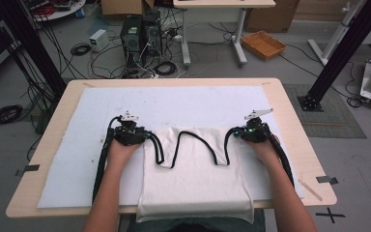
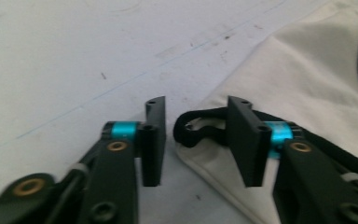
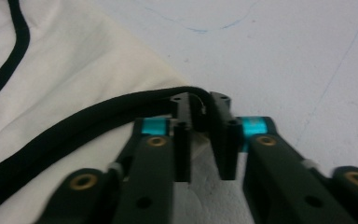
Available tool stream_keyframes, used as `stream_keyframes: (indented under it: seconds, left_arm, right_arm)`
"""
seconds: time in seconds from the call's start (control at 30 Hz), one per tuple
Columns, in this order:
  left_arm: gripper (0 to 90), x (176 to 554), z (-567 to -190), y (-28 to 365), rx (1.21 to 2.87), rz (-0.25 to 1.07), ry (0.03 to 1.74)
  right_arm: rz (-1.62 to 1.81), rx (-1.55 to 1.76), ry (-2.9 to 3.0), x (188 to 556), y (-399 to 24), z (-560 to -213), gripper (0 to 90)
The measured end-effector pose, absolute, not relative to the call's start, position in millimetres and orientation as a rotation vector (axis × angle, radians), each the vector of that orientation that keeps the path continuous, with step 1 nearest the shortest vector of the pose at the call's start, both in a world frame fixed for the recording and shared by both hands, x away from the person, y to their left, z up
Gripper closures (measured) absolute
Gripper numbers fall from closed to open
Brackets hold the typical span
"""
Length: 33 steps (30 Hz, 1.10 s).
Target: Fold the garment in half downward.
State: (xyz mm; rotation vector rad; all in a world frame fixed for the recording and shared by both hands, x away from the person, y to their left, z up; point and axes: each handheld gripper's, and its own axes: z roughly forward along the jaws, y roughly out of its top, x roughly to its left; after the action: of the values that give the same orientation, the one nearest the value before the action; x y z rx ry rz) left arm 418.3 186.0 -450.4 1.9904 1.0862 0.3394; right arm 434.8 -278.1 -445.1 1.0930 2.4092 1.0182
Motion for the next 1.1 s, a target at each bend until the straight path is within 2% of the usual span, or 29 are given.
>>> stream_keyframes:
  seconds: [0.1, 0.17, 0.37, 0.67, 1.1]
  left_arm:
    - [80.1, 419.4, -451.6, 185.9, 1.966, 0.288, 1.073]
    - [82.7, 419.0, -450.3, 185.0, 1.978, 0.31, 1.051]
    - [83.5, 419.5, -444.4, 192.3, 1.873, 0.289, 1.014]
    - [83.5, 426.7, -427.5, 189.0, 1.9, 0.346, 0.979]
    - [83.5, 444.0, -416.8, 173.3, 1.921, 0.339, 0.969]
  right_arm:
    - [1.014, 1.076, 2.422, 435.0, -280.0, -443.2, 85.4]
    - [1.012, 1.046, 2.406, 434.4, -282.9, -441.0, 86.0]
    - [1.06, 1.042, 2.346, 432.6, -292.5, -430.0, 86.2]
    - [1.057, 1.032, 2.338, 434.2, -297.8, -420.5, 86.2]
    - [1.074, 1.079, 2.312, 445.4, -310.5, -414.0, 86.2]
